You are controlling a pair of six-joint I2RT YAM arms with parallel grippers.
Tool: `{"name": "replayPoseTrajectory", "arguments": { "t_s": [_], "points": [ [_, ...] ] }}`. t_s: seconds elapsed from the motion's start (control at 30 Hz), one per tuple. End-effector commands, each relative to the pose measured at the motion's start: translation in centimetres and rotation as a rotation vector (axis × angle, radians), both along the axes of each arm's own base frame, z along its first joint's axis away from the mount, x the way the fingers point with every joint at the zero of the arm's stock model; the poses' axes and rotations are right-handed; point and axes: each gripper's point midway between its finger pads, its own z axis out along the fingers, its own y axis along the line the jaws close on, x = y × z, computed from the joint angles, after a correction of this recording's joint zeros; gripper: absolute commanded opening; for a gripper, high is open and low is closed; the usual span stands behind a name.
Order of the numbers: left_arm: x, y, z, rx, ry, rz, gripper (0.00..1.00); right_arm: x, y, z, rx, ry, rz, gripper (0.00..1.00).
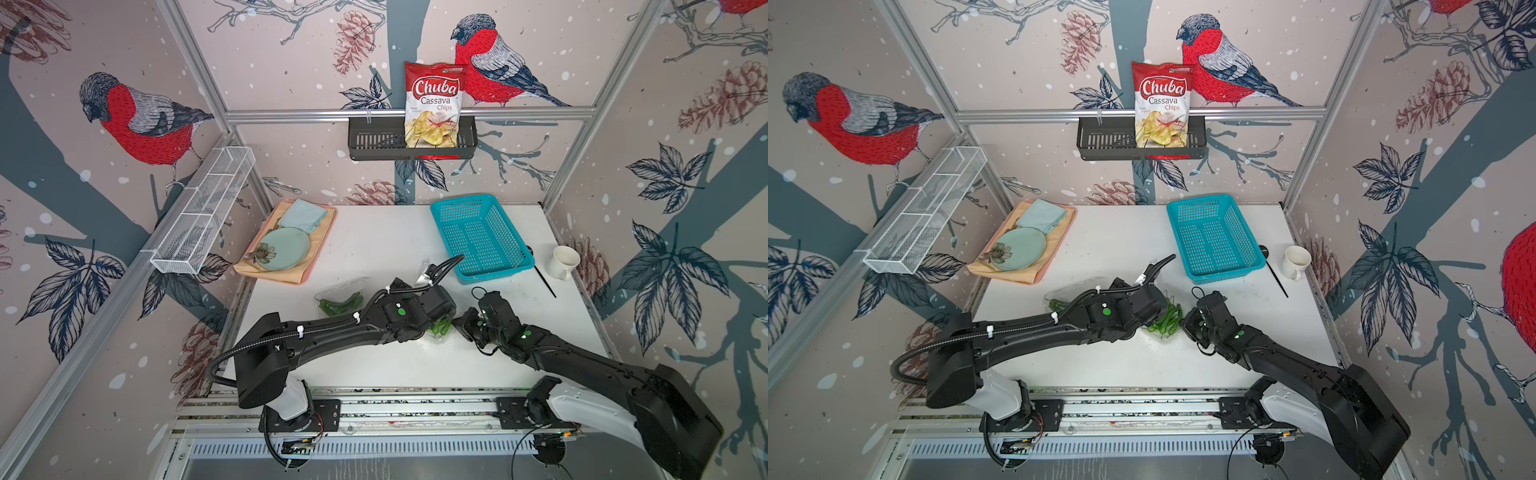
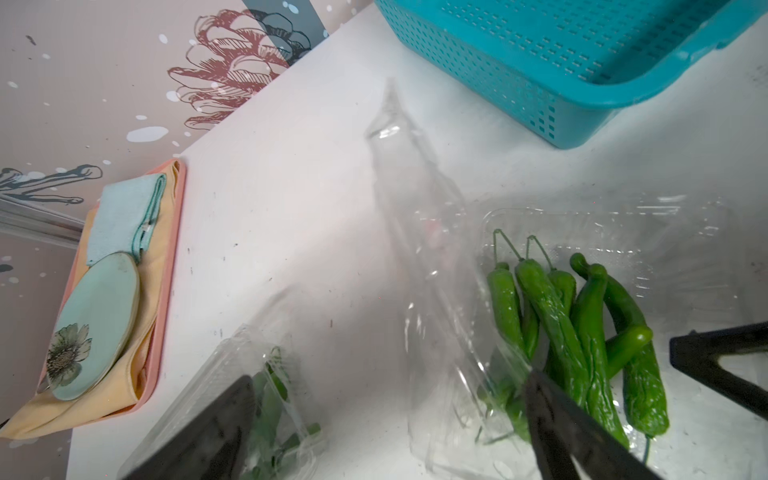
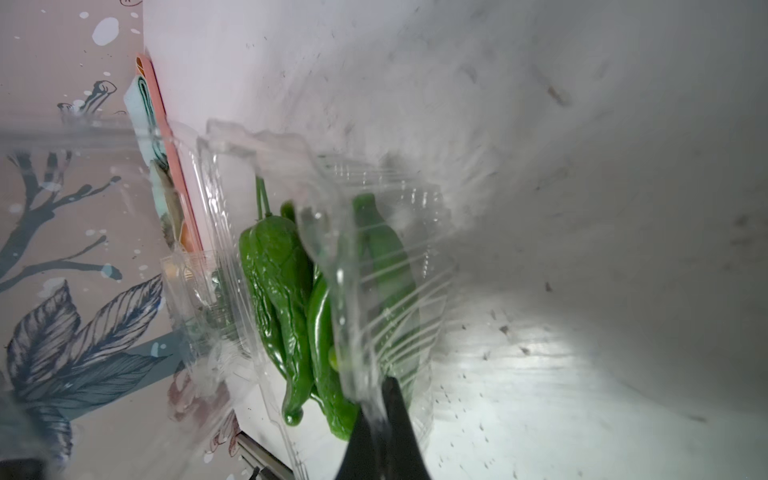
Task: Take small green peppers out of containers
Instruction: Open the packing box at the center of the board.
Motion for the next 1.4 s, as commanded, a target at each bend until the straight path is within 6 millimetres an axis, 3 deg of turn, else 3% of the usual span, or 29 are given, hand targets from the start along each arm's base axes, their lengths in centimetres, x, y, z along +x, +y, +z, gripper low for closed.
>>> {"name": "replayPoseTrajectory", "arguments": {
  "t_s": [0.0, 0.1, 0.23, 0.3, 0.4, 0.47, 0.63, 0.77, 1.03, 1.23, 1.37],
  "points": [
    [0.3, 2.5, 2.0, 0.024, -0.022, 0.083, 0.96, 0.4, -0.1, 0.5, -0.021, -0.042, 0.012, 0.0],
    [0.7, 4.1, 4.7, -0.011, -0.057, 0.11, 0.96, 0.3, -0.4, 0.3, -0.024, -0.043, 0.004, 0.04],
    [1.5, 6.0, 7.2, -0.147, -0.02, 0.102, 0.96, 0.7, -0.3, 0.4, -0.018, -0.067, -0.001, 0.16],
    [1.4, 6.0, 7.7, -0.212, 0.012, 0.069, 0.95, 1.0, -0.2, 0.4, -0.034, -0.066, 0.007, 0.29],
    [1.0, 5.6, 7.5, -0.267, 0.091, 0.052, 0.92, 1.1, -0.6, 0.3, -0.107, -0.045, 0.027, 0.63],
    [0.5, 4.9, 7.9, -0.323, 0.135, 0.028, 0.91, 1.1, -0.8, 0.5, -0.137, -0.043, 0.038, 0.73],
    [-0.6, 2.0, 9.9, -0.491, 0.198, -0.063, 0.87, 1.4, -1.0, 1.7, -0.154, -0.055, 0.035, 0.76],
    [-1.4, 0.6, 9.4, -0.53, 0.245, -0.123, 0.85, 1.7, -0.7, 2.0, -0.168, -0.052, 0.048, 0.78],
    [-1.7, 2.1, 14.5, -0.636, 0.125, -0.139, 0.77, 4.5, 2.0, 5.2, -0.238, -0.062, 0.151, 0.9],
    [-1.6, 2.9, 14.1, -0.565, 0.12, -0.131, 0.77, 6.7, 6.6, 6.5, -0.312, -0.054, 0.286, 0.91],
    [-1.6, 2.7, 13.8, -0.56, 0.133, -0.134, 0.77, 6.8, 7.7, 5.7, -0.352, -0.012, 0.307, 0.89]
  ]
}}
